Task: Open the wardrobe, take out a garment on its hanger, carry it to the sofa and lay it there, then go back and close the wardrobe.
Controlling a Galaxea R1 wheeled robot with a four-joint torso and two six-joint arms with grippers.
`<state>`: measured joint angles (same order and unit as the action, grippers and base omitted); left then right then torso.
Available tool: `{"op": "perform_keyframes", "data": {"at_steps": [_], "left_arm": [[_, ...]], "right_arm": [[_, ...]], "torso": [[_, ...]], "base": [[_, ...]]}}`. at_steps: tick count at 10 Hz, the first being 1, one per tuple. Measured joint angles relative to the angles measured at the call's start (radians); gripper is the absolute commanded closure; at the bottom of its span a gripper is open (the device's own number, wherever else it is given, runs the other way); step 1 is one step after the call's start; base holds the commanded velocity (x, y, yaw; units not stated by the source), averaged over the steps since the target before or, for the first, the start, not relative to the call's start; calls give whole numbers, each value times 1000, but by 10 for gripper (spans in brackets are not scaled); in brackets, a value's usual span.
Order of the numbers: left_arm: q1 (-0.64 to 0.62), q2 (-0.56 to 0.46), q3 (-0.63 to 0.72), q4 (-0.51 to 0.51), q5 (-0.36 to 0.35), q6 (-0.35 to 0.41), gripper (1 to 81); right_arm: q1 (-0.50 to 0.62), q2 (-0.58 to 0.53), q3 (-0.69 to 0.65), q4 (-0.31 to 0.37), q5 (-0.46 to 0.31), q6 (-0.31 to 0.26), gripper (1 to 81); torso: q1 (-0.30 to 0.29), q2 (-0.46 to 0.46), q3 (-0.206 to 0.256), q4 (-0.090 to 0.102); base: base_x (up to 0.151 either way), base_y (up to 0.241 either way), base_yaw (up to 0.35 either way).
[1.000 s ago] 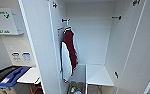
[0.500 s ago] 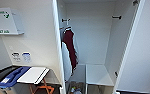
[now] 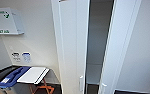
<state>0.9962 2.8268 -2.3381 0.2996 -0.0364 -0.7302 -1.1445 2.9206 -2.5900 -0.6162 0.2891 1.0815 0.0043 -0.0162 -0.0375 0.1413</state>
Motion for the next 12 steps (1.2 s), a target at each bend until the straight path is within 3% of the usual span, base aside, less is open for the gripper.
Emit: {"op": "perform_keyframes", "data": {"at_steps": [5, 7, 9, 12], "left_arm": [[208, -12, -2, 236, -9, 8, 10], [278, -29, -3, 320, -30, 11, 10], [346, -37, -3, 379, -85, 18, 10], [443, -32, -40, 420, -129, 19, 10]], "right_arm": [[-77, 74, -79, -248, -65, -11, 10], [-158, 74, -113, -353, -138, -14, 10], [-223, 80, -130, -402, -191, -15, 10], [-323, 90, -135, -431, -212, -15, 10]], "torso": [[0, 0, 0, 0], [0, 0, 0, 0], [0, 0, 0, 0], [-1, -1, 1, 0]], "base": [[0, 0, 0], [0, 0, 0], [0, 0, 0], [0, 0, 0]]}}
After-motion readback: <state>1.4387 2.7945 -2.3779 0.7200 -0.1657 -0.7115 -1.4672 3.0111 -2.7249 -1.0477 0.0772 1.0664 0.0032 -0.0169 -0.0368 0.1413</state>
